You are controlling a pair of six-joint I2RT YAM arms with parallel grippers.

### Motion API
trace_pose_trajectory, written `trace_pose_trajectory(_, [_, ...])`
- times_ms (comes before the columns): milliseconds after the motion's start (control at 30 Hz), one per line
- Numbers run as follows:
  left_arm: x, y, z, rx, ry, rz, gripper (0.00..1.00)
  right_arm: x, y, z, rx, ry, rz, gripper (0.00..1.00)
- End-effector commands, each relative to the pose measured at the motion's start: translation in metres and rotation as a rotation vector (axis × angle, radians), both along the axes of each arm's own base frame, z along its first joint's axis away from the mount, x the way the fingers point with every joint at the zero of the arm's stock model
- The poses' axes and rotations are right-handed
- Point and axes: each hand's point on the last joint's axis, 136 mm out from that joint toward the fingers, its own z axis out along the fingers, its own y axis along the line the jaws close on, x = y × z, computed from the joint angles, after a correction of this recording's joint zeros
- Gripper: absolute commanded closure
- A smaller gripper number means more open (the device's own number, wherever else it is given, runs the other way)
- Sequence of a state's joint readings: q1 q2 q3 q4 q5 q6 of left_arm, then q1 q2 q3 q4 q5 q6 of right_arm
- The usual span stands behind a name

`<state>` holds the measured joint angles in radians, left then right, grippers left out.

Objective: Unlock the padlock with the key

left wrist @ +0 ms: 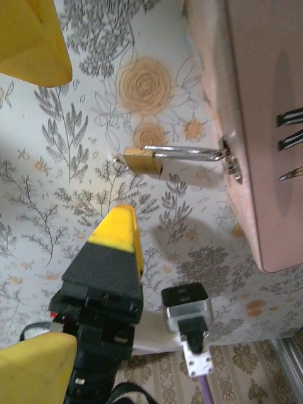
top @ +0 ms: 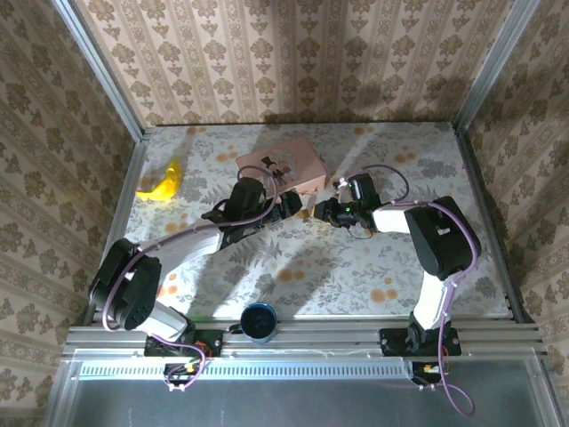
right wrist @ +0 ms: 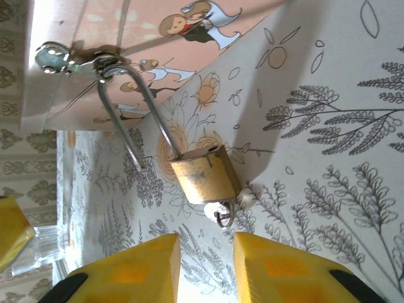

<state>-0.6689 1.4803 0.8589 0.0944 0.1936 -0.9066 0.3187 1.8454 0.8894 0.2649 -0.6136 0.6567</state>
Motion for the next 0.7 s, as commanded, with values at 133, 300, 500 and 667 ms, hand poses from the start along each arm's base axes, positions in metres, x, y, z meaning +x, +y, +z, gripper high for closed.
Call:
trace_pose_trajectory(133, [0.01, 0.035, 0.022, 0.137, -0.109, 0.007, 0.0, -0.004, -0.011, 0.027, -0.148, -0.076, -0.01, 0.67])
trace_pose_trajectory(300, [0.024, 0.074, 0.023, 0.26, -0.13, 0.076, 0.0, -0.003, -0.011, 0.042, -0.23, -0.132, 0.002, 0.66])
trace_pose_trajectory(500, [0.049, 0.118, 0.023, 0.325, -0.134, 0.192, 0.0, 0.013, -0.004, 0.048, -0.232, -0.153, 0.008, 0.66])
trace_pose_trajectory(667, [0.069, 0.14, 0.018, 0.344, -0.117, 0.245, 0.0, 0.028, 0.003, 0.048, -0.237, -0.158, 0.018, 0.66])
